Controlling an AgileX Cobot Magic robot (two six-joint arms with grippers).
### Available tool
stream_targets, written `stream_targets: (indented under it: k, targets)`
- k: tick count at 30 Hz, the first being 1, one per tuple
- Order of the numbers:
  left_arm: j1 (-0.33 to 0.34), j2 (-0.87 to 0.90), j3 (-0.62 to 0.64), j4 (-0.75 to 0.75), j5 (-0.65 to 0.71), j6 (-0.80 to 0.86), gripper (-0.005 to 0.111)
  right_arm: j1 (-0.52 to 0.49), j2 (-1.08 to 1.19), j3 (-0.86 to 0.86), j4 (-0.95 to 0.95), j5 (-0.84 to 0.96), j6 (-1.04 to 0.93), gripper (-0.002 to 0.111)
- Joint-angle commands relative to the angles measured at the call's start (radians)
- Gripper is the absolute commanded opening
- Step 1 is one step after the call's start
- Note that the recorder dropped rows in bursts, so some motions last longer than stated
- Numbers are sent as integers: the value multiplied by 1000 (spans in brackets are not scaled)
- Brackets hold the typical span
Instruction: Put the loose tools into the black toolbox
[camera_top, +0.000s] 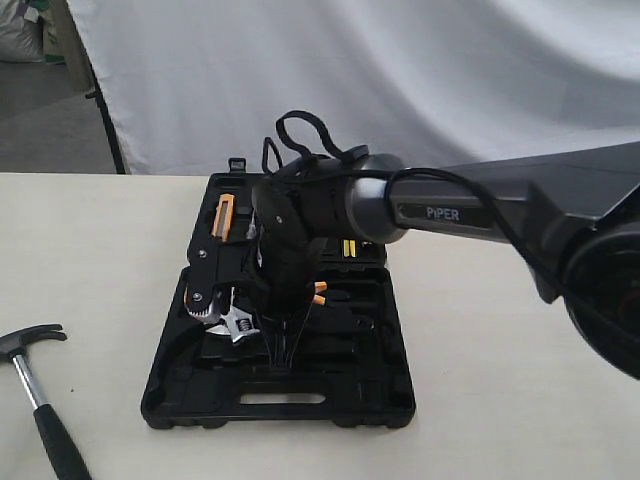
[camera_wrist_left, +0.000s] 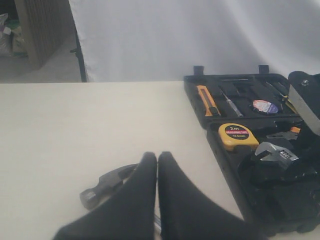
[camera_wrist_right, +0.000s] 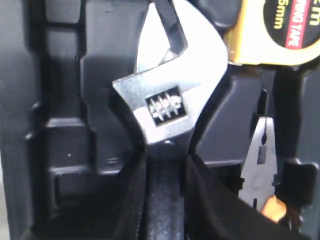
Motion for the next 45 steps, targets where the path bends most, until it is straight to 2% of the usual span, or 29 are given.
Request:
stream_targets:
  k: [1, 13, 15, 18, 27, 45]
  targets:
    - [-8, -4, 3, 5, -2, -8, 1, -28, 2, -11, -13, 15, -10, 0]
    - [-8, -4, 3, 5, -2, -8, 1, -50, 3, -11, 7, 60, -2, 0]
    - [-8, -4, 3, 5, -2, -8, 1, -50, 3, -11, 7, 131, -2, 0]
    - [-8, -4, 3, 5, -2, -8, 1, -50, 3, -11, 11, 147, -2, 0]
    - [-8, -4, 3, 5, -2, -8, 1, -50, 3, -11, 87, 55, -20, 0]
    - [-8, -4, 3, 5, -2, -8, 1, -48, 37, -11, 98, 48, -29, 0]
